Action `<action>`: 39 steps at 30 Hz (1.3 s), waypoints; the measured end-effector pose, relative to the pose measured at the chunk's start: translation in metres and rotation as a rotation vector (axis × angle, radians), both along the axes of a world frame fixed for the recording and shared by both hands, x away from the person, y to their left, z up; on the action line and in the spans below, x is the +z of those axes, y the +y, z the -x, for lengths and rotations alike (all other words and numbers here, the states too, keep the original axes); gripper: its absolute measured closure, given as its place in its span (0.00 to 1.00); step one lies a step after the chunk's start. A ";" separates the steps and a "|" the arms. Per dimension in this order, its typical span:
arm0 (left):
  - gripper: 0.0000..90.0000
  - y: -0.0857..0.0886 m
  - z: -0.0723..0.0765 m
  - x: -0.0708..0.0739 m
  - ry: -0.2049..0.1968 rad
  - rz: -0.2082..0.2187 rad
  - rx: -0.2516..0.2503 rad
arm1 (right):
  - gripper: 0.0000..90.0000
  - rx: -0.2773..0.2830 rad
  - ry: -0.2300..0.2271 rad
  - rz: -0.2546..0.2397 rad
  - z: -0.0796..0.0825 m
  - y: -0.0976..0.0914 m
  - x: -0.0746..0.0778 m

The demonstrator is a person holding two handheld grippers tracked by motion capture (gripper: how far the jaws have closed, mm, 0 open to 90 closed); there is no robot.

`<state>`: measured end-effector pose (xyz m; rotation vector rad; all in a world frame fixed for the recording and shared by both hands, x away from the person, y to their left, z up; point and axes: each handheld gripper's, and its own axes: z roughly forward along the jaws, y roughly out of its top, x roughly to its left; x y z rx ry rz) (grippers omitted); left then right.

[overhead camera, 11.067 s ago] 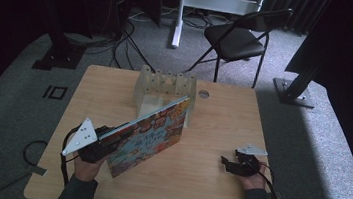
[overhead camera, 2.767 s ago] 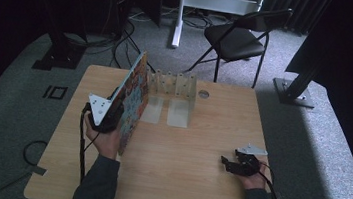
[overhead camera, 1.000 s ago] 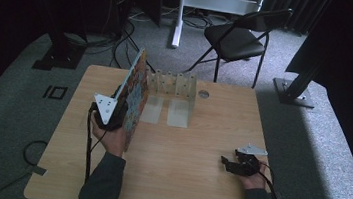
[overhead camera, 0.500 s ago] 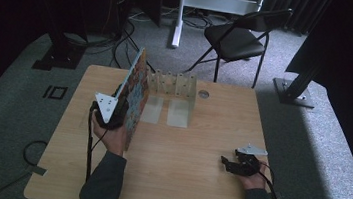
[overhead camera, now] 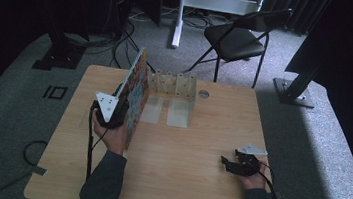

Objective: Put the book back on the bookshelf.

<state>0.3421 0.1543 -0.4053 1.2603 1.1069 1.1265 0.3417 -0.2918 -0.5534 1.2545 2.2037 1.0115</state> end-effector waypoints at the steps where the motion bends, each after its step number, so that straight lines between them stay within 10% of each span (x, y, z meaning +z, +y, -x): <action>1: 0.89 0.000 0.000 0.000 0.000 0.000 0.000 | 0.33 0.000 0.000 0.000 0.000 0.000 0.000; 39: 0.88 0.010 -0.002 -0.003 0.008 0.017 -0.020 | 0.33 0.002 0.000 0.002 0.000 0.000 0.000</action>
